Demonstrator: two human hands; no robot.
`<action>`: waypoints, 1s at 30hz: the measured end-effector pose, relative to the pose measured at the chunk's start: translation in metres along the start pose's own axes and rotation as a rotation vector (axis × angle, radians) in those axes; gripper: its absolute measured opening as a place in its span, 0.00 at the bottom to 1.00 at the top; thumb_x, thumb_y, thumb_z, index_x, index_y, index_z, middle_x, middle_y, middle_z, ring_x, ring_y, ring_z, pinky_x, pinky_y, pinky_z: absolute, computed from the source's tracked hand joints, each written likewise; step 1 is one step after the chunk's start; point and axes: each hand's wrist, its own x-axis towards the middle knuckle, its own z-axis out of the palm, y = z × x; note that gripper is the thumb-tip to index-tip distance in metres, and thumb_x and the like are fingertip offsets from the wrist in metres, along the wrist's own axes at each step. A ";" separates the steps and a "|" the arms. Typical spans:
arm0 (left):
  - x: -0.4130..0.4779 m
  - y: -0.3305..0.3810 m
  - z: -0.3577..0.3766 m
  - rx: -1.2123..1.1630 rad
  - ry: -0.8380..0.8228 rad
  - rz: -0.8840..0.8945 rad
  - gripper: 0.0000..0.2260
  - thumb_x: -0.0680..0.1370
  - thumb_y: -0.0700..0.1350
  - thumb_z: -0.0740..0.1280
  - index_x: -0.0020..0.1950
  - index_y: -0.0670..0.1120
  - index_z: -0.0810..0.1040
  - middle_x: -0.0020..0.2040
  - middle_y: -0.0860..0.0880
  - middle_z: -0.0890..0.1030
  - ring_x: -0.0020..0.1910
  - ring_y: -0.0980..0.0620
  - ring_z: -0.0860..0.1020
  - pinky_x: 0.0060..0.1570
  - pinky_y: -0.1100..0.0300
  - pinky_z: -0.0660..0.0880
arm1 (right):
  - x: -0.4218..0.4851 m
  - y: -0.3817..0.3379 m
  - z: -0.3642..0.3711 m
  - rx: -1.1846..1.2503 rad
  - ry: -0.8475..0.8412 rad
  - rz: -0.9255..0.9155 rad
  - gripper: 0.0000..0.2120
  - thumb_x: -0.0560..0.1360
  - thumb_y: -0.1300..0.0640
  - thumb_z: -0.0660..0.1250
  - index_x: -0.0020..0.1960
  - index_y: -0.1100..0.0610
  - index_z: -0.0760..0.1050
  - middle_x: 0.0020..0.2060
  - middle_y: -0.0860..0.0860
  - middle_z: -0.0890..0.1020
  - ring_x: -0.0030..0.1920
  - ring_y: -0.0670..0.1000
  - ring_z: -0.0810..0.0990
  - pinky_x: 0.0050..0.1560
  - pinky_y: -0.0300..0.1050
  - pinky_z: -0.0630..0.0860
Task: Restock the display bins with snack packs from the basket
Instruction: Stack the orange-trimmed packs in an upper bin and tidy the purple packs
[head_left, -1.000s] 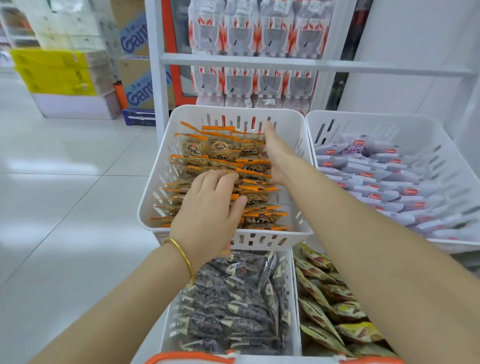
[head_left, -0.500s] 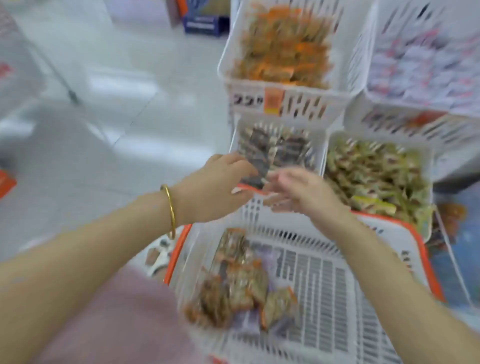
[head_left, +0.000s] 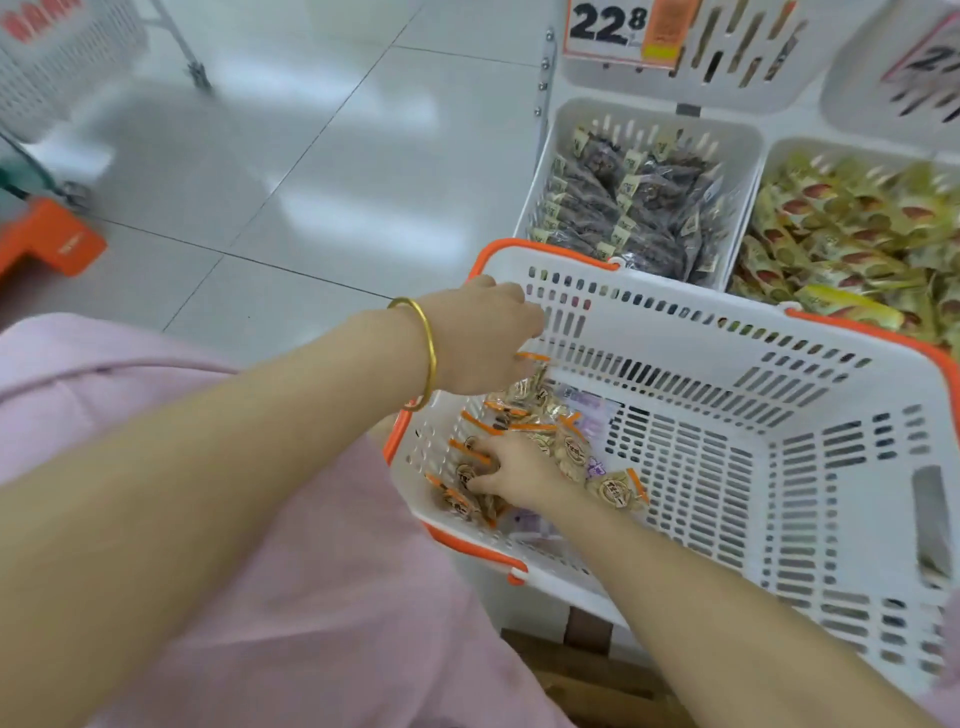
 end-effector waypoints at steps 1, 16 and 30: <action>0.002 0.000 0.000 0.013 -0.004 0.015 0.19 0.81 0.53 0.56 0.70 0.47 0.66 0.66 0.44 0.68 0.65 0.42 0.66 0.63 0.49 0.67 | 0.001 0.000 0.005 -0.082 0.051 0.005 0.11 0.74 0.53 0.70 0.54 0.56 0.78 0.47 0.53 0.79 0.50 0.55 0.77 0.38 0.42 0.69; 0.040 0.029 -0.021 -0.907 0.024 -0.096 0.16 0.81 0.54 0.56 0.60 0.44 0.73 0.55 0.42 0.75 0.52 0.42 0.76 0.58 0.47 0.74 | -0.106 -0.006 -0.217 0.763 0.266 -0.063 0.07 0.75 0.68 0.64 0.45 0.58 0.77 0.38 0.49 0.82 0.37 0.43 0.81 0.37 0.37 0.77; 0.071 0.067 -0.045 -1.592 -0.014 0.018 0.10 0.83 0.47 0.54 0.54 0.46 0.74 0.42 0.49 0.80 0.37 0.51 0.79 0.40 0.58 0.79 | -0.157 0.025 -0.281 0.935 0.520 -0.097 0.09 0.63 0.58 0.72 0.42 0.56 0.77 0.41 0.57 0.79 0.42 0.53 0.77 0.36 0.48 0.79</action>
